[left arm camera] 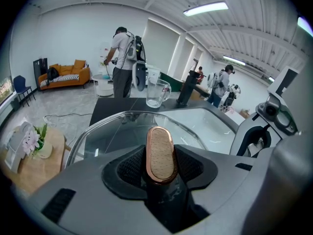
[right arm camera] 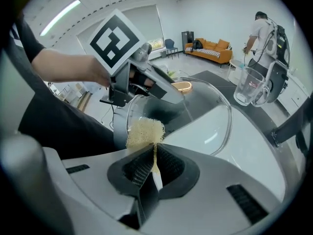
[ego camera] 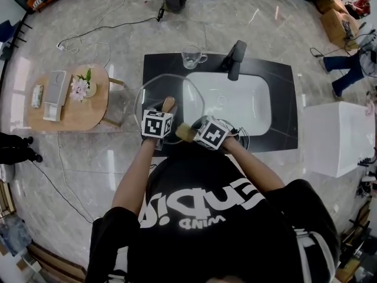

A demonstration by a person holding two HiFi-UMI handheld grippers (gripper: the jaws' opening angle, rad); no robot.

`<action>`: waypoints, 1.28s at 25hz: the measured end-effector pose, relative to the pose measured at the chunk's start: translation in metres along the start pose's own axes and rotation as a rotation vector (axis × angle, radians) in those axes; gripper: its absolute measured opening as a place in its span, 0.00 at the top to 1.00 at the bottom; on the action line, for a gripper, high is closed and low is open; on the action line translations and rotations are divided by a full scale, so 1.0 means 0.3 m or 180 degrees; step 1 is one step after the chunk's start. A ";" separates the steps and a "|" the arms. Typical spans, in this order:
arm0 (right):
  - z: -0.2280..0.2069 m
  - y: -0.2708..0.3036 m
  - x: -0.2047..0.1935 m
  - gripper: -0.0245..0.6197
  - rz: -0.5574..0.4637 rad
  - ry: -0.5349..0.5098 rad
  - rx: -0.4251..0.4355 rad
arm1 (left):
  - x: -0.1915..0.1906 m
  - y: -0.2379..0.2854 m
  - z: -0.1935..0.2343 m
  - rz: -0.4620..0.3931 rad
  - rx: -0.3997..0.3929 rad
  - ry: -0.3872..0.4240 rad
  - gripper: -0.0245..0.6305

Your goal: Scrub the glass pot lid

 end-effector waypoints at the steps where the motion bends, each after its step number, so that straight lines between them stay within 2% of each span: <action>1: -0.009 -0.016 -0.001 0.93 -0.0010 0.0015 -0.0053 | -0.001 -0.003 -0.002 0.0019 0.0001 0.0017 0.68; 8: -0.049 -0.089 -0.041 0.92 -0.0196 0.0330 -0.0152 | 0.007 -0.054 -0.027 -0.0043 0.0017 0.0165 0.64; 16: -0.038 -0.143 -0.109 0.92 -0.0406 0.0723 -0.0130 | 0.045 -0.183 -0.065 -0.0316 -0.0045 0.0203 0.64; 20: -0.031 -0.215 -0.103 0.93 -0.0878 0.0999 -0.0105 | 0.064 -0.277 -0.103 -0.0501 -0.0127 0.0229 0.68; 23: -0.036 -0.300 -0.083 0.93 -0.1278 0.1103 -0.0225 | 0.065 -0.350 -0.127 -0.0672 -0.0183 0.0144 0.80; 28: -0.037 -0.430 -0.064 0.92 -0.1800 0.1252 -0.0579 | 0.071 -0.447 -0.155 -0.0896 -0.0212 0.0080 0.90; 32: -0.022 -0.510 -0.047 0.92 -0.2077 0.1249 -0.0960 | 0.089 -0.514 -0.162 -0.1097 -0.0192 0.0023 0.94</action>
Point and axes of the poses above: the fingertips, and each gripper's own axes: y forward along the fingers, z to its left, x out of its top, the point moved 8 cm from there along -y, backward along the fingers, and after that the axes turned 8 degrees about -y, right-handed, at the moved point
